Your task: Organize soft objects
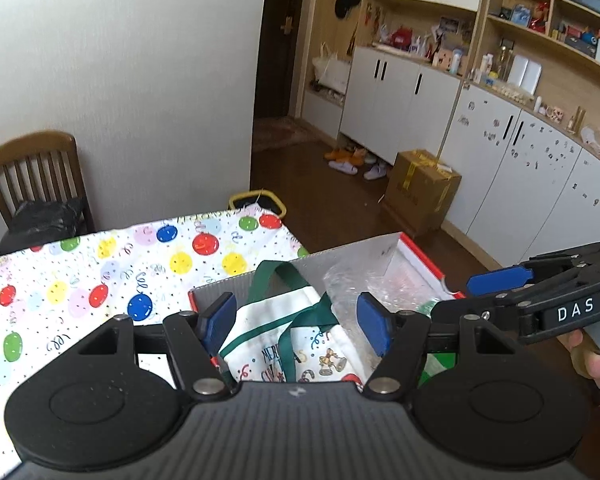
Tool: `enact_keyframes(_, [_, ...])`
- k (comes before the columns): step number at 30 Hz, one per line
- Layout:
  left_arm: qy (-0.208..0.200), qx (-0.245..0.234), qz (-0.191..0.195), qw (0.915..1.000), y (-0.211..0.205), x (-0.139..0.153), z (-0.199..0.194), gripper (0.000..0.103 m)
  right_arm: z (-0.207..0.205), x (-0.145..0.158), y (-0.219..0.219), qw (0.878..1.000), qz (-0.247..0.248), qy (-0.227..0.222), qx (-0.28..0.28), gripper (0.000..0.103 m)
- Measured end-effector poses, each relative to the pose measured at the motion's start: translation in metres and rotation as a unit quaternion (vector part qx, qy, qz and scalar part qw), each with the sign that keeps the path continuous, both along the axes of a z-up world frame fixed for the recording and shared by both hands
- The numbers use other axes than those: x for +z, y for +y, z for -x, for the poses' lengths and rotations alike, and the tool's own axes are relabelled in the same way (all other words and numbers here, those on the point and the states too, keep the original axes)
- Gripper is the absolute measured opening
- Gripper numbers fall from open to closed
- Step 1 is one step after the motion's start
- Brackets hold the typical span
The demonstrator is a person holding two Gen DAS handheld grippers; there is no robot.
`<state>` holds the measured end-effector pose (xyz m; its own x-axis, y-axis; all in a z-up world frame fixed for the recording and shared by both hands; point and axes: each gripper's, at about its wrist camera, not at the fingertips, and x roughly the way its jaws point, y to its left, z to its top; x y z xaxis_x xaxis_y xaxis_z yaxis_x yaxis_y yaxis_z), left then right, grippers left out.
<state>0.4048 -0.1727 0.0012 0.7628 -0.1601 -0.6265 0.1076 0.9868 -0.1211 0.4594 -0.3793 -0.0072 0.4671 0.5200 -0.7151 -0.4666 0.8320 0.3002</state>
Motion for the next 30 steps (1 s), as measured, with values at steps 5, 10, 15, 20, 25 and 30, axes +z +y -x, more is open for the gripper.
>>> enact_keyframes(5, [-0.020, 0.003, 0.003, 0.9998, 0.000, 0.011, 0.026, 0.075, 0.031, 0.013, -0.006, 0.999, -0.010, -0.046, -0.010, 0.088])
enact_keyframes(10, [-0.031, 0.003, 0.006, 0.9995, -0.002, 0.018, 0.050, 0.083, 0.063, 0.024, -0.011, 0.995, -0.015, -0.096, -0.019, 0.099])
enact_keyframes(15, [-0.038, 0.004, 0.018, 0.9991, -0.002, 0.022, 0.073, 0.087, 0.092, 0.030, -0.012, 0.990, -0.004, -0.137, -0.022, 0.103])
enact_keyframes(20, [-0.038, 0.000, 0.027, 0.9989, -0.004, 0.020, 0.092, 0.096, 0.114, 0.031, -0.015, 0.987, 0.007, -0.158, -0.031, 0.103])
enact_keyframes(25, [-0.043, 0.007, 0.023, 0.9988, -0.007, 0.018, 0.110, 0.103, 0.136, 0.031, -0.016, 0.983, 0.017, -0.178, -0.044, 0.103])
enact_keyframes(30, [-0.047, 0.014, 0.022, 0.9986, -0.009, 0.018, 0.128, 0.103, 0.158, 0.030, -0.014, 0.979, 0.017, -0.197, -0.058, 0.103])
